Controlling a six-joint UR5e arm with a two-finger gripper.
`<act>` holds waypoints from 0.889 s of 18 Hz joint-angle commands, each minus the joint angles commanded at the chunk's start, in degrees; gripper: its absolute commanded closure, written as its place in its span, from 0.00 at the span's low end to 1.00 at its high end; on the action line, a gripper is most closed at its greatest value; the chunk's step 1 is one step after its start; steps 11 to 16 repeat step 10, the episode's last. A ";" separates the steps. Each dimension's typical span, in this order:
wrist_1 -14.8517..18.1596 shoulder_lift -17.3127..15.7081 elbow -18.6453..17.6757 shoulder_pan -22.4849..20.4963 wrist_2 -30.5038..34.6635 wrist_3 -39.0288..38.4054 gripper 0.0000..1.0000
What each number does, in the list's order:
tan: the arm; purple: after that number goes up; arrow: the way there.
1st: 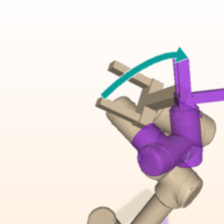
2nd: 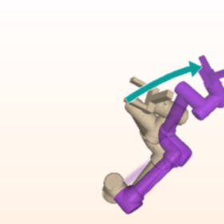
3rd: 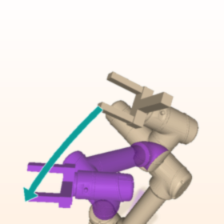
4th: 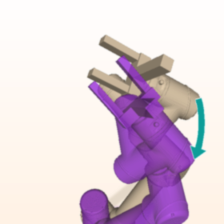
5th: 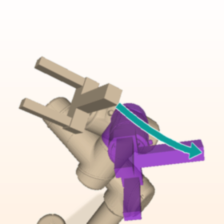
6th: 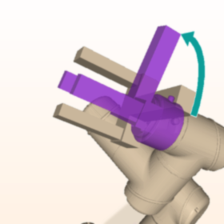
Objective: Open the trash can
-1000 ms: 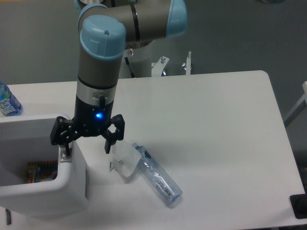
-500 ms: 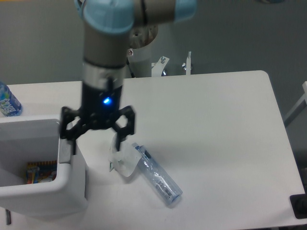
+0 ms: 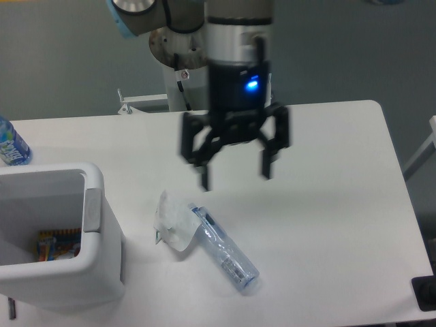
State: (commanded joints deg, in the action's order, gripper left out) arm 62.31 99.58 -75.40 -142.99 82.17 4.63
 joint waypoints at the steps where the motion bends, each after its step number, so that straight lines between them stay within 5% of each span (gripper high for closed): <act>1: 0.00 -0.27 -0.62 -0.09 0.18 2.46 0.00; 9: 4.04 -1.15 -1.76 -2.29 6.68 17.59 0.00; 16: 4.04 -1.15 -1.94 -2.55 7.47 18.47 0.00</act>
